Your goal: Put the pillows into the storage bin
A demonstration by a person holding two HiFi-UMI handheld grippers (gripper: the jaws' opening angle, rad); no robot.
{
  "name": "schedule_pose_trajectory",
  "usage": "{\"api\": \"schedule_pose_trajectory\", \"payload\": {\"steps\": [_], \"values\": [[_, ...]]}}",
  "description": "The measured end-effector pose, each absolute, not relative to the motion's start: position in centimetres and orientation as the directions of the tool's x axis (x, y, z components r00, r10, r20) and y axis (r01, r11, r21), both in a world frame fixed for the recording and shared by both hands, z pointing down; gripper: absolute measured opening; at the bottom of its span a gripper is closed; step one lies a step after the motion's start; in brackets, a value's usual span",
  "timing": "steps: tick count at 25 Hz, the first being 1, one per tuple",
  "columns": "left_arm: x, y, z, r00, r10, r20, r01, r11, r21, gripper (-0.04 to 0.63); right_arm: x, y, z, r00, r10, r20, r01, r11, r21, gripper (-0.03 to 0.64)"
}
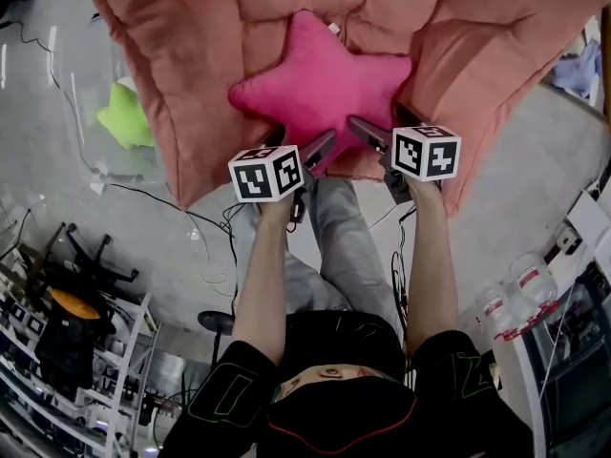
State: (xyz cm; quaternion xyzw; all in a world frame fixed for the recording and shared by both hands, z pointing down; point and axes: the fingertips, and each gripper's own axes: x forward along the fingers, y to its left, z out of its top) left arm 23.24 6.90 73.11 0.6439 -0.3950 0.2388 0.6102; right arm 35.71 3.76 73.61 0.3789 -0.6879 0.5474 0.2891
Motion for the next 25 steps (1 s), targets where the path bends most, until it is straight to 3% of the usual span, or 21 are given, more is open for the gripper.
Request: {"api": "schedule_pose_trajectory", "payload": {"steps": [5, 12, 20, 25], "values": [[23.9, 6.7, 74.0, 0.581, -0.213, 0.786, -0.797, 0.046, 0.602, 0.496, 35.3, 4.0, 74.5, -0.629, -0.189, 0.754, -0.775, 0.079, -0.627, 0.488], [23.9, 6.3, 72.1, 0.566, -0.244, 0.787, -0.811, 0.005, 0.585, 0.440, 34.9, 4.0, 72.6, -0.619, -0.240, 0.748, -0.781, 0.096, -0.617, 0.451], [23.4, 5.6, 65.5, 0.572, -0.298, 0.764, -0.810, -0.057, 0.584, 0.431, 34.7, 3.6, 65.7, -0.599, -0.347, 0.722, -0.792, 0.126, -0.597, 0.442], [22.1, 4.3, 59.5, 0.557, -0.398, 0.729, -0.817, -0.102, 0.568, 0.433, 33.5, 2.1, 59.6, -0.609, -0.409, 0.680, -0.787, 0.207, -0.581, 0.442]]}}
